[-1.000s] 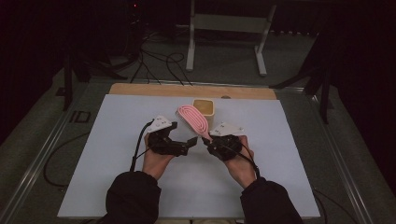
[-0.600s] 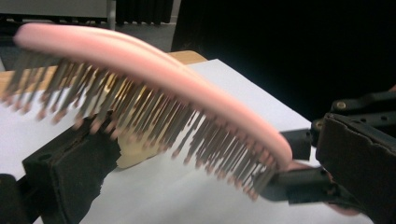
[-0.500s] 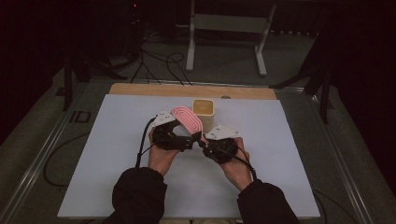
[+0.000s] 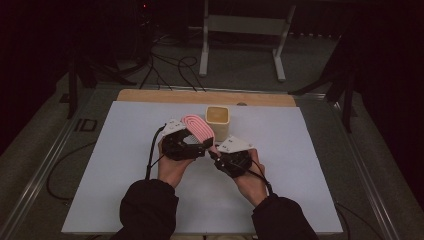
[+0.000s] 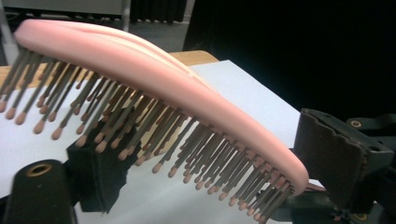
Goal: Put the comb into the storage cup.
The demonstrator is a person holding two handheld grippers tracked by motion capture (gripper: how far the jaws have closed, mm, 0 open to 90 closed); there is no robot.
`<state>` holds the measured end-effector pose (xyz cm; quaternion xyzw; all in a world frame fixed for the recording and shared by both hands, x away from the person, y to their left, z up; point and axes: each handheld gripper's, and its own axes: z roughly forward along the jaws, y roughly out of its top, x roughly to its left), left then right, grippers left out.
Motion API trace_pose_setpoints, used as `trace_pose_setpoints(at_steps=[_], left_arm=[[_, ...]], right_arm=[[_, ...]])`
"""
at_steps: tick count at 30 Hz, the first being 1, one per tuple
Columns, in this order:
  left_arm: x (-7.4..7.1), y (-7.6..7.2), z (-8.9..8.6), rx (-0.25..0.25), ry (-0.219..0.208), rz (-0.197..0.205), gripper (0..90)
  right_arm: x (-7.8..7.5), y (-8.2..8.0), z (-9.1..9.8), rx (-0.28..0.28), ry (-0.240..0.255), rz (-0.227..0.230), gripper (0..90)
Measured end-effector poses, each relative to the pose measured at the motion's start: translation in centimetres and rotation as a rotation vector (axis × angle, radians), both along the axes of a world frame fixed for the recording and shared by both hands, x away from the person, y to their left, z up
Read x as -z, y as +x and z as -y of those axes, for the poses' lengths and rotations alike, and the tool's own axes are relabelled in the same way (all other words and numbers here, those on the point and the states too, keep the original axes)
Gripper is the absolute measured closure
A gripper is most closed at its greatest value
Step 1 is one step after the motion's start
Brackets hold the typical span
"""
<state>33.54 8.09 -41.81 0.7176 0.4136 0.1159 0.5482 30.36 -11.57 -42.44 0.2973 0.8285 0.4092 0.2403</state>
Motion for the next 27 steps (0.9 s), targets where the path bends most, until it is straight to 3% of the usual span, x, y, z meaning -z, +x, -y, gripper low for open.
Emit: trace_pose_setpoints(at_steps=[9,20,24,27], left_arm=[[-0.01,-0.24,0.12,-0.037,0.008,-0.012,22.9],[-0.06,-0.55,0.19,-0.048,0.005,-0.012,30.0],[-0.08,-0.62,0.08,-0.057,-0.017,-0.026,32.5],[-0.09,-0.59,-0.12,-0.063,-0.057,-0.04,34.7]], right_arm=[[0.14,-0.33,-0.24,0.003,-0.032,0.036,71.2],[0.45,-0.17,-0.4,0.0,-0.035,0.032,70.7],[0.51,-0.15,-0.46,-0.001,-0.036,0.033,70.6],[0.54,-0.2,-0.54,0.005,-0.032,0.036,70.4]])
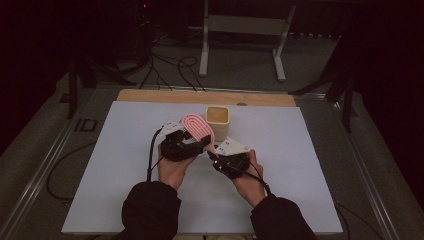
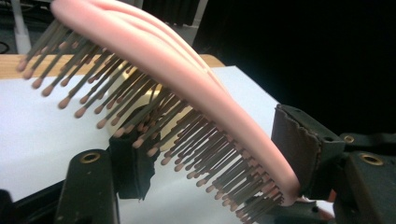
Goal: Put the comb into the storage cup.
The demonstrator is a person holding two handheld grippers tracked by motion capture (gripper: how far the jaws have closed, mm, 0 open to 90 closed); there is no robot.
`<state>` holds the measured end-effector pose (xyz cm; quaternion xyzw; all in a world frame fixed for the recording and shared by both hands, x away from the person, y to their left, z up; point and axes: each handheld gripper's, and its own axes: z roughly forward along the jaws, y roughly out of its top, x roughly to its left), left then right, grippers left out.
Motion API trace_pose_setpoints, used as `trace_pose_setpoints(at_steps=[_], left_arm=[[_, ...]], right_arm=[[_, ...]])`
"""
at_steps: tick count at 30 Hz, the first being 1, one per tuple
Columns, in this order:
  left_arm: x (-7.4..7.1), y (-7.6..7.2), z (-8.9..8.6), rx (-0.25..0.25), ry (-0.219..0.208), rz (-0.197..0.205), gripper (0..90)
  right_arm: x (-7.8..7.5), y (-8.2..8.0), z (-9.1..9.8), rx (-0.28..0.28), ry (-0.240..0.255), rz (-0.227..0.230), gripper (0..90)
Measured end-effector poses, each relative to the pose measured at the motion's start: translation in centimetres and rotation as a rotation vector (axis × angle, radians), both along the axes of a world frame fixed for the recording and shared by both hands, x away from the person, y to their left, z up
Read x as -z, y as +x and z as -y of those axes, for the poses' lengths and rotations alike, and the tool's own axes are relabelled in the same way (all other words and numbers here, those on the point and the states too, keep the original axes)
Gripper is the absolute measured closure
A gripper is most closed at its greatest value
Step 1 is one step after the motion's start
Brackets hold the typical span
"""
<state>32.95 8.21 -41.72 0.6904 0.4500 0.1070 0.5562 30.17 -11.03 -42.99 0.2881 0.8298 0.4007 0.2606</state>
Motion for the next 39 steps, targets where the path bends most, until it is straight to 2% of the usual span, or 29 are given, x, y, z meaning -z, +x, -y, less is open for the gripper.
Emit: trace_pose_setpoints(at_steps=[6,8,14,17,18,21,22,23,24,27,28,29,30,34,35,36,39], left_arm=[[-0.2,-0.1,-0.1,0.016,-0.046,-0.002,43.9],[-0.2,-0.2,-0.2,0.024,-0.074,0.002,52.6],[-0.5,-0.5,-0.2,0.062,-0.117,0.014,60.5],[-0.6,-0.6,-0.1,0.079,-0.128,0.026,63.0],[-0.8,-0.8,0.0,0.089,-0.127,0.042,63.5],[-1.0,-0.9,0.0,0.08,-0.117,0.06,64.3],[-1.1,-1.0,-0.2,0.071,-0.11,0.077,64.3],[-1.1,-1.0,-0.2,0.071,-0.11,0.077,64.3],[-1.2,-0.9,-0.5,0.057,-0.118,0.079,64.3],[-1.4,-0.9,-1.0,0.046,-0.116,0.086,64.3],[-1.5,-0.9,-1.3,0.036,-0.118,0.093,64.3],[-1.5,-0.9,-1.3,0.036,-0.118,0.093,64.3],[-1.6,-0.9,-1.7,0.027,-0.117,0.098,64.3],[-1.7,-0.8,-2.3,0.013,-0.118,0.103,64.3],[-1.7,-0.8,-2.3,0.013,-0.118,0.103,64.3],[-1.7,-0.8,-2.5,0.008,-0.122,0.103,64.2],[-1.7,-0.7,-2.7,0.005,-0.117,0.105,64.3]], right_arm=[[0.0,0.0,0.1,0.003,0.0,0.01,69.8],[0.1,0.0,0.0,-0.001,0.004,0.007,69.3],[0.1,0.0,-0.1,-0.005,0.012,0.006,68.4],[0.1,0.0,-0.1,-0.013,0.015,0.005,67.1],[0.1,0.0,-0.1,-0.019,0.016,0.008,66.5],[0.0,-0.1,-0.2,-0.022,0.025,0.01,63.4],[-0.1,-0.1,-0.1,-0.024,0.037,0.006,58.1],[-0.1,-0.1,-0.1,-0.024,0.037,0.006,58.1],[-0.2,0.0,0.0,-0.022,0.055,-0.008,50.3],[-0.2,0.3,0.3,-0.027,0.078,-0.032,45.0],[-0.2,0.6,0.8,-0.027,0.119,-0.073,39.9],[-0.2,0.7,1.0,-0.025,0.135,-0.092,37.8],[-0.1,0.8,1.3,-0.021,0.159,-0.111,31.7],[-0.1,0.7,1.9,-0.005,0.172,-0.102,15.1],[-0.1,0.7,1.9,-0.005,0.172,-0.102,15.1],[0.0,0.5,2.0,0.007,0.173,-0.101,10.6],[0.1,0.4,2.2,-0.004,0.166,-0.104,9.1]])
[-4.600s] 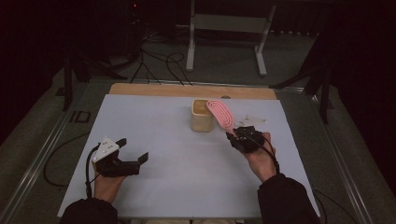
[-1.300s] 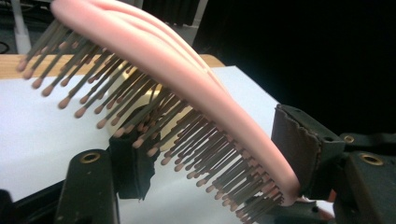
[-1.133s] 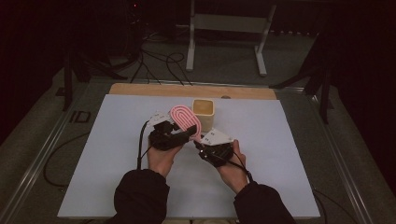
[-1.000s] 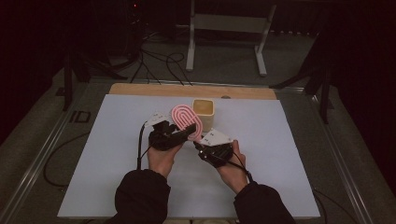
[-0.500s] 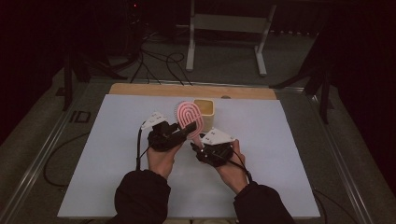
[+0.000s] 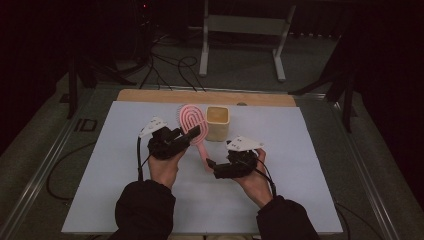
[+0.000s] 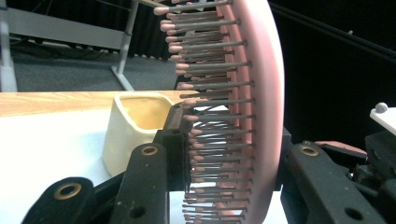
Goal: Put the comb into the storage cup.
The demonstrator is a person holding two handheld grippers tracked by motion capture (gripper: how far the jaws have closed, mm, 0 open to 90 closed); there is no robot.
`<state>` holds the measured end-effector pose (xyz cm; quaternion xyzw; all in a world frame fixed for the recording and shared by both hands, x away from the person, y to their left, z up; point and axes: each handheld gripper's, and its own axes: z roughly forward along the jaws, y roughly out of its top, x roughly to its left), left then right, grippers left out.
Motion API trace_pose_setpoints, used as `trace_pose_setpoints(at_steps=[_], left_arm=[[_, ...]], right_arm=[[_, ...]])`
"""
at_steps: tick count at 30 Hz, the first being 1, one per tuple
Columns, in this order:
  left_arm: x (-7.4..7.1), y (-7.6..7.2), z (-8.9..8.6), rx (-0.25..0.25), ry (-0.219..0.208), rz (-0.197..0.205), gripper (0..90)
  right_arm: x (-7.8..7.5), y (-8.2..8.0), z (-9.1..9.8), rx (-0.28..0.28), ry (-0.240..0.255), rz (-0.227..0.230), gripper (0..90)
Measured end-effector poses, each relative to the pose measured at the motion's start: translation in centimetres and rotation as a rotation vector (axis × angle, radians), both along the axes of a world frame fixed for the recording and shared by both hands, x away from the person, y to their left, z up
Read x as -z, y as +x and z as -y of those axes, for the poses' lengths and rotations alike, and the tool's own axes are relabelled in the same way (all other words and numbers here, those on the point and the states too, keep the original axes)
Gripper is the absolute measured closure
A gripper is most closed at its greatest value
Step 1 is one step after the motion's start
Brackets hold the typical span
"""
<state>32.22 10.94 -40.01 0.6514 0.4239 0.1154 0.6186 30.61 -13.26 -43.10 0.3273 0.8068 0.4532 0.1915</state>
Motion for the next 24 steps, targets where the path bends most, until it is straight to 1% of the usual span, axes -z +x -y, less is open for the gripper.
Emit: trace_pose_setpoints(at_steps=[1,2,3,4,6,8,9,12,13,14,15,16,18,19,23,24], left_arm=[[-0.1,0.0,-0.1,-0.001,0.002,0.002,64.3],[-0.1,0.0,-0.2,-0.004,0.005,0.005,64.3],[-0.2,0.0,-0.4,-0.005,0.006,0.01,64.7],[-0.2,0.0,-0.4,-0.005,0.006,0.01,64.8],[-0.3,0.0,-0.5,-0.007,0.013,0.015,64.9],[-0.4,0.0,-0.6,-0.007,0.013,0.019,64.9],[-0.4,0.0,-0.7,-0.005,0.018,0.021,64.9],[-0.4,0.0,-0.8,-0.006,0.018,0.023,64.9],[-0.5,0.1,-0.9,-0.01,0.016,0.022,64.9],[-0.5,0.1,-0.9,-0.01,0.016,0.022,64.9],[-0.5,0.1,-1.0,-0.013,0.015,0.022,64.9],[-0.5,0.1,-1.1,-0.015,0.013,0.021,64.9],[-0.5,0.2,-1.1,-0.016,0.013,0.021,64.9],[-0.6,0.2,-1.3,-0.022,0.014,0.022,64.9],[-0.7,0.3,-1.6,-0.029,0.012,0.021,64.9],[-0.7,0.3,-1.6,-0.029,0.012,0.021,64.9]], right_arm=[[0.0,0.0,0.1,0.0,0.002,-0.003,9.0],[0.1,-0.1,0.3,0.001,-0.004,0.004,9.0],[0.4,-0.1,0.7,0.011,-0.028,0.014,9.0],[0.4,-0.1,0.7,0.011,-0.028,0.014,9.0],[0.7,-0.1,1.2,0.023,-0.046,0.015,9.0],[0.9,-0.2,1.5,0.033,-0.046,0.013,9.0],[1.1,-0.2,2.1,0.044,-0.042,0.012,9.0],[1.3,-0.2,2.6,0.048,-0.047,0.015,9.0],[1.6,-0.4,3.2,0.066,-0.033,0.008,9.1],[1.6,-0.4,3.2,0.066,-0.033,0.008,9.1],[1.8,-0.5,3.8,0.067,-0.031,0.004,9.1],[1.8,-0.6,4.0,0.078,-0.015,-0.004,9.0],[1.9,-0.7,4.3,0.077,-0.017,-0.001,9.0],[2.0,-0.9,4.9,0.081,0.012,0.014,9.1],[2.6,-1.4,6.0,0.098,0.018,0.011,9.1],[2.6,-1.4,6.0,0.098,0.018,0.011,9.1]])
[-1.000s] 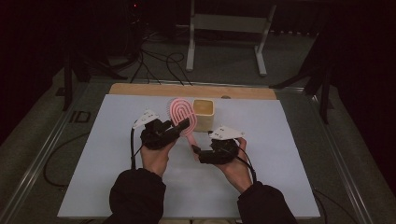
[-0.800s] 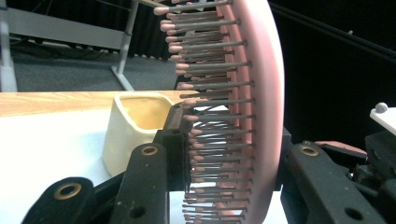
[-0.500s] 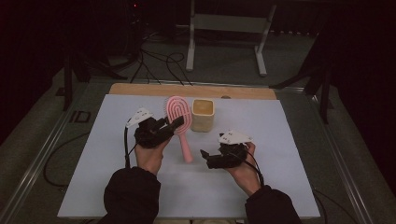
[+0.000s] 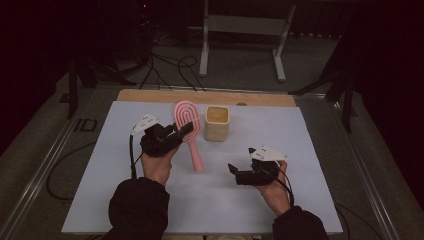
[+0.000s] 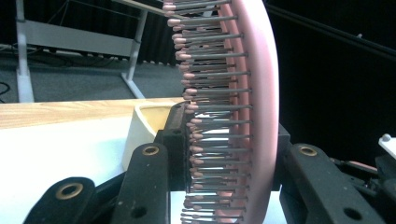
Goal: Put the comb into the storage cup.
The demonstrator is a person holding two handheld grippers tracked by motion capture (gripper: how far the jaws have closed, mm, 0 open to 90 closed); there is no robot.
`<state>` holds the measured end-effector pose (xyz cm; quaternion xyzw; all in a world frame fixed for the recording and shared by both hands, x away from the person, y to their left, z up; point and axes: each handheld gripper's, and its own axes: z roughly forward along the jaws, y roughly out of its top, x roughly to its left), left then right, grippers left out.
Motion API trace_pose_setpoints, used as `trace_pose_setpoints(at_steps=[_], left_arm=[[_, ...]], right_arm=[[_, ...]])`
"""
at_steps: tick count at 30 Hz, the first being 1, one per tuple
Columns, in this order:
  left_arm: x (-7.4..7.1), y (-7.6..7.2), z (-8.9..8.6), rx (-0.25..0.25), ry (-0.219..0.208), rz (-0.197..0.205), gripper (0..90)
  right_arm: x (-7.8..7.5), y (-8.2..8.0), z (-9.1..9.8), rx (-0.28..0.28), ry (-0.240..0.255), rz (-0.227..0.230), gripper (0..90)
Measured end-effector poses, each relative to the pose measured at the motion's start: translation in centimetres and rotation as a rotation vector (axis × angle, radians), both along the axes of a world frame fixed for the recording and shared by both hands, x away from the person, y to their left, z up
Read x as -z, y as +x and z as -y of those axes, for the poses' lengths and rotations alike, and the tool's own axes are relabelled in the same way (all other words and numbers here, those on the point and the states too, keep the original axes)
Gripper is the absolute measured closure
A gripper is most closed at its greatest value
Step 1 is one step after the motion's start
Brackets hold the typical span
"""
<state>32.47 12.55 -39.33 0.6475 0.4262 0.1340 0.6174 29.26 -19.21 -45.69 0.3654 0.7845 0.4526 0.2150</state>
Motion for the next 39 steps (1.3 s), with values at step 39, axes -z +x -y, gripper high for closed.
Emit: trace_pose_setpoints(at_steps=[39], left_arm=[[-1.4,1.7,-2.9,-0.001,0.034,0.045,64.9]], right_arm=[[4.1,-4.9,8.6,0.166,0.091,0.094,9.1]])
